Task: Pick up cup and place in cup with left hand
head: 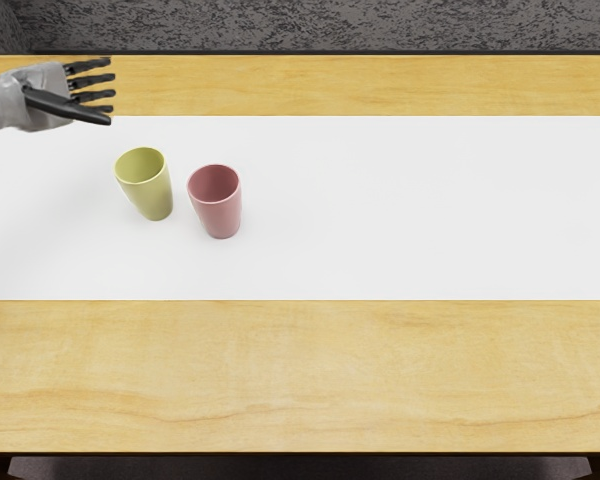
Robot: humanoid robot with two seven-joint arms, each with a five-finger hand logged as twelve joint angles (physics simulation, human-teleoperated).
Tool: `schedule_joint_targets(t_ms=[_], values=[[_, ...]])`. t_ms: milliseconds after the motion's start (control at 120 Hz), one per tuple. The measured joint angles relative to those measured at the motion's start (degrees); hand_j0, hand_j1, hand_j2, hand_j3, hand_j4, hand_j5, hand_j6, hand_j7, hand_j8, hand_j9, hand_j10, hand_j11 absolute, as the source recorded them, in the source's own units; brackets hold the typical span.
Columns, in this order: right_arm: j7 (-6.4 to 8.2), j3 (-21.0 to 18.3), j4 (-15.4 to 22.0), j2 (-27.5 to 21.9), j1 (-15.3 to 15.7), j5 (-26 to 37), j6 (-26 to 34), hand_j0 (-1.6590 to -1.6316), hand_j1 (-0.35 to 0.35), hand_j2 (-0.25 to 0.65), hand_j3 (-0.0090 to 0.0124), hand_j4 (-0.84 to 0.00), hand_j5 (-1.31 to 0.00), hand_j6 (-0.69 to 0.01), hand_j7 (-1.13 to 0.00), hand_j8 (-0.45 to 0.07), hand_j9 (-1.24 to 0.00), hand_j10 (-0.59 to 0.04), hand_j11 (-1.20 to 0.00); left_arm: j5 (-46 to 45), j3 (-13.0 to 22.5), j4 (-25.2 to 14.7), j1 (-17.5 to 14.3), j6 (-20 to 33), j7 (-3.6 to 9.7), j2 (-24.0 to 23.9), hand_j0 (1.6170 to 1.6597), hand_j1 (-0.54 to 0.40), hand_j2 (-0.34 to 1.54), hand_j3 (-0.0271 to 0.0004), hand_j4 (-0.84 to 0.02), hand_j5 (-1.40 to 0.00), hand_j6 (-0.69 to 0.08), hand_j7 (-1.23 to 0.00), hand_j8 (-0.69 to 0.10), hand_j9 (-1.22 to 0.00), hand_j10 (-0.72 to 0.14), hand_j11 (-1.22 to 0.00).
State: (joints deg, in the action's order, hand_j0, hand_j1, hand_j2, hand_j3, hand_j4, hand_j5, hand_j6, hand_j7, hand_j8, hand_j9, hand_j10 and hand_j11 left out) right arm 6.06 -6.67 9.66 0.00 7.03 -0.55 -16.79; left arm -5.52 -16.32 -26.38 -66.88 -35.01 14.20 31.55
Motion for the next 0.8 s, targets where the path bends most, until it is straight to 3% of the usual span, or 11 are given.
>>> schedule_joint_targets(t_ms=[167,267,350,450,550,692,800], values=[[0.00,0.2,-0.2,0.0,0.0,0.0,0.0,-1.6577,-0.335,-0.002,0.0000,-0.011,-0.01,-0.011,-0.01,-0.011,-0.01,-0.011,-0.01,0.3,0.5,0.1,-1.3,0.0,1.14,0.2,1.6577,0.349,0.00,0.0000,0.000,0.00,0.001,0.00,0.001,0.00,0.001,0.00],[0.00,0.2,-0.3,0.0,-0.1,0.0,0.0,-1.6578,-0.335,-0.002,0.0000,-0.011,-0.01,-0.011,-0.01,-0.011,-0.01,-0.011,-0.01,3.8,0.6,0.2,-5.0,0.0,4.51,-0.5,1.6578,0.348,0.00,0.0000,0.000,0.00,0.001,0.00,0.001,0.00,0.001,0.00],[0.00,0.3,-0.3,0.0,-0.1,0.0,0.0,-1.6579,-0.335,-0.002,0.0000,-0.011,-0.01,-0.011,-0.01,-0.011,-0.01,-0.011,-0.01,10.4,1.4,0.2,-8.9,0.0,5.92,-4.3,1.6579,0.347,0.00,-0.0001,0.001,0.00,0.002,0.00,0.002,0.00,0.001,0.00],[0.00,0.3,-0.3,0.0,-0.1,0.0,0.0,-1.6580,-0.335,-0.002,0.0000,-0.011,-0.01,-0.011,-0.01,-0.011,-0.01,-0.011,-0.01,15.5,8.9,-0.1,-15.1,0.0,6.63,-10.8,1.6580,0.345,0.00,0.0000,-0.004,0.00,-0.003,0.00,-0.003,0.00,-0.003,0.00],[0.00,0.3,-0.3,0.0,-0.1,0.0,0.0,-1.6580,-0.335,-0.002,0.0000,-0.011,-0.01,-0.011,-0.01,-0.011,-0.01,-0.011,-0.01,20.2,17.0,-3.7,-19.8,0.6,6.85,-11.6,1.6580,0.341,0.00,0.0000,-0.008,-0.01,-0.007,-0.01,-0.007,-0.01,-0.007,-0.01],[0.00,0.3,-0.3,0.0,-0.1,0.0,0.0,-1.6580,-0.335,-0.002,0.0000,-0.011,-0.01,-0.011,-0.01,-0.011,-0.01,-0.011,-0.01,27.5,23.1,-11.8,-20.8,5.5,6.95,-11.8,1.6580,0.335,0.00,0.0000,-0.014,-0.02,-0.014,-0.02,-0.014,-0.02,-0.013,-0.02],[0.00,0.3,-0.3,0.0,-0.1,0.0,0.0,-1.6580,-0.335,-0.002,0.0000,-0.011,-0.01,-0.011,-0.01,-0.011,-0.01,-0.011,-0.01,33.9,26.5,-19.4,-22.1,13.9,6.99,-10.7,1.6580,0.331,0.00,0.0000,-0.017,-0.02,-0.018,-0.02,-0.018,-0.02,-0.017,-0.02]])
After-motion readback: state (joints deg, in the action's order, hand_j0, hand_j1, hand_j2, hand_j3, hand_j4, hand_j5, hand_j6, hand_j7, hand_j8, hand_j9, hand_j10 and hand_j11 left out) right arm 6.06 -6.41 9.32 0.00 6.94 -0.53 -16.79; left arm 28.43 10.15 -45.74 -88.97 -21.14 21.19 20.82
